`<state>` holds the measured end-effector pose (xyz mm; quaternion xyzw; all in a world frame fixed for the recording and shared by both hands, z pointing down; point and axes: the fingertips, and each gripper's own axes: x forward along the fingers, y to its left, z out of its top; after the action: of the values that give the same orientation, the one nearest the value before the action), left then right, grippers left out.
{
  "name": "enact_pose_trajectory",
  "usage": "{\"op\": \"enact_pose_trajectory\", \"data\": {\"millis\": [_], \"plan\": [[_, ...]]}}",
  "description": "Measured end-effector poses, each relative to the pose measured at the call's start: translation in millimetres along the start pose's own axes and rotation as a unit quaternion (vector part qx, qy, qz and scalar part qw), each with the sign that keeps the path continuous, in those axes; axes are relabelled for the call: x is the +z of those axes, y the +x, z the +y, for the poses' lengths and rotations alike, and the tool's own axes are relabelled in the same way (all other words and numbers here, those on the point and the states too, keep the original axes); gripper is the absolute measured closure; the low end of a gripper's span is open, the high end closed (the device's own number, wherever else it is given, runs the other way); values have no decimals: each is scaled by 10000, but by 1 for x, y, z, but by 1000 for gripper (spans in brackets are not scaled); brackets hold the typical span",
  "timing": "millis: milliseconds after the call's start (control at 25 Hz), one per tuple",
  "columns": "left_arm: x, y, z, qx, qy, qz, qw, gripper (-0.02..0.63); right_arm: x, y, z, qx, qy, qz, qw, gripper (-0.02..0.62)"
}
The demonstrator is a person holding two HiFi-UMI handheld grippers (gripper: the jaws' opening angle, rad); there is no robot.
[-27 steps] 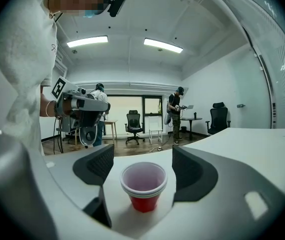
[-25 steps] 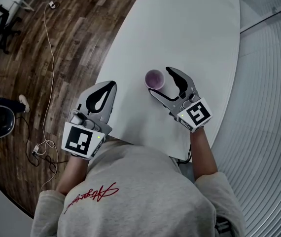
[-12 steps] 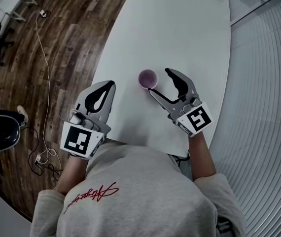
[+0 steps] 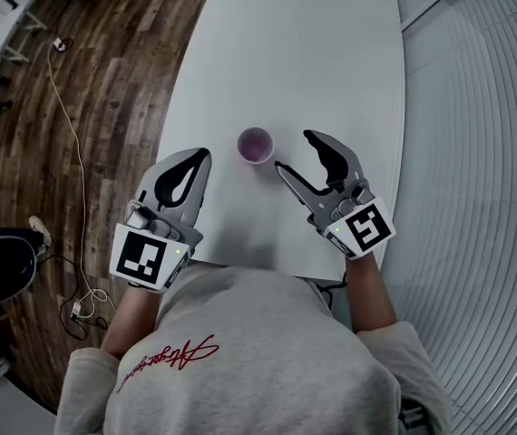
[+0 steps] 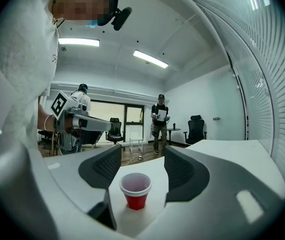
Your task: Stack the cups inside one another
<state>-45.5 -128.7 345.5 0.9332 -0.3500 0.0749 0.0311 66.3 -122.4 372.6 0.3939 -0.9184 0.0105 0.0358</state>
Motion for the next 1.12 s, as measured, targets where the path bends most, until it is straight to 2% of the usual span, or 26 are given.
{"op": "enact_pose_trajectory", "data": {"millis": [520,680,800,1040,1120], "plan": [[3,9,-5,-237,-20,69,9997,612,22,-19,-1,-496,68,-282,9983,416],[12,15,-19,-346,-78,-206,9992,612,27,-34,0,-592,106,-384,9975,442],[10,17,-26,-433,-1,-49,9990,612,35,-43,-2,-674,124,-469,9965,459],[16,31,-32,-493,-59,-193,9986,612,35,-53,-10,-810,180,-543,9951,495],[14,34,-32,-509,-42,-124,9986,612,35,-54,-13,-854,195,-567,9945,508]]}}
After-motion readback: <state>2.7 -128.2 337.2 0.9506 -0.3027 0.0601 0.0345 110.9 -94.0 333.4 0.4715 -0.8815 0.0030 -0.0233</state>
